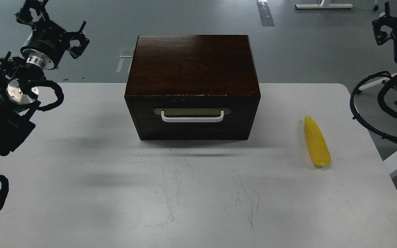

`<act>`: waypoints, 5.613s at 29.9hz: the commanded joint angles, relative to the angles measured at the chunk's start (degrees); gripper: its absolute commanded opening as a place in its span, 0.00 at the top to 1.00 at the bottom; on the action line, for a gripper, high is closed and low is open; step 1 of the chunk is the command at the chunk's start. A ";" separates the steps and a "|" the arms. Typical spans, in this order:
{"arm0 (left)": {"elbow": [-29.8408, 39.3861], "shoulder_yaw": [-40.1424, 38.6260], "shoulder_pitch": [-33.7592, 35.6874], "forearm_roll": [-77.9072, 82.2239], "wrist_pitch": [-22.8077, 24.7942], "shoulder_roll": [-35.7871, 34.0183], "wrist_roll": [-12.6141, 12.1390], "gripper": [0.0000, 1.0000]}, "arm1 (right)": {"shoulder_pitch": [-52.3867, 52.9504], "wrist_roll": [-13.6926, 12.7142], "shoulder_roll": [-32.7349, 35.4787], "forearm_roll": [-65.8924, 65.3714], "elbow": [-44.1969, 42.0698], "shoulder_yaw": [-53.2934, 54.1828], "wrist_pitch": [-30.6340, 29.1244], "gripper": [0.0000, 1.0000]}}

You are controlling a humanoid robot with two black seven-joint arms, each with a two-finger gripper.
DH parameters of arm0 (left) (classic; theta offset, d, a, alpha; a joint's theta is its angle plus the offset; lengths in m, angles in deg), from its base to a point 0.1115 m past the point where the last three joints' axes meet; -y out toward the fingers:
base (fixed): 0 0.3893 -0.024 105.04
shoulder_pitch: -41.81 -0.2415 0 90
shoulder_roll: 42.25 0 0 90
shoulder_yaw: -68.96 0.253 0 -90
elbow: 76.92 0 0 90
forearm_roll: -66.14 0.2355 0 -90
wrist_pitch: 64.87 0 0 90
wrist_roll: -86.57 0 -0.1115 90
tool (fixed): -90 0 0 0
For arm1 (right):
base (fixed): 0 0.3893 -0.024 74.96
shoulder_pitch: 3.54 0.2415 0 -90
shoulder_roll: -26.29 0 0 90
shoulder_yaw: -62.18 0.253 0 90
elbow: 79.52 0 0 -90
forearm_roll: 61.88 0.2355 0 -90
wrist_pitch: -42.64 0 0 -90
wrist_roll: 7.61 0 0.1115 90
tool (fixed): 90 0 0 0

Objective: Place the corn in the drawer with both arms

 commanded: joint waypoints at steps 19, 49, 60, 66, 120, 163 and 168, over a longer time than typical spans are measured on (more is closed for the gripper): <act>5.48 1.70 3.33 14.67 0.00 -7.96 -4.01 0.20 | 0.38 -0.01 0.77 -0.09 -0.10 -0.02 0.00 0.00; 67.53 16.00 13.97 117.24 0.00 -12.36 0.56 0.22 | -0.24 -0.01 3.41 -0.09 -0.28 0.07 0.00 0.00; 67.27 33.32 20.30 139.05 0.00 -3.05 0.65 0.22 | 0.03 -0.01 3.85 -0.09 -0.28 0.16 0.00 0.00; 64.03 38.35 21.53 142.33 0.00 -1.12 0.65 0.22 | -0.06 -0.09 4.99 -0.09 -0.28 0.16 0.00 0.00; 57.69 40.02 19.60 142.33 0.00 -2.34 3.73 0.51 | 0.20 -0.18 5.34 -0.09 -2.65 0.16 0.00 0.00; 65.07 41.60 20.04 142.33 0.00 -6.39 3.99 0.44 | 0.03 -0.09 6.75 -0.09 -2.65 -1.86 0.00 0.00; 65.16 41.60 19.95 142.33 0.00 -6.39 3.99 0.43 | 0.03 -0.09 6.75 -0.09 -2.65 -1.86 0.00 0.00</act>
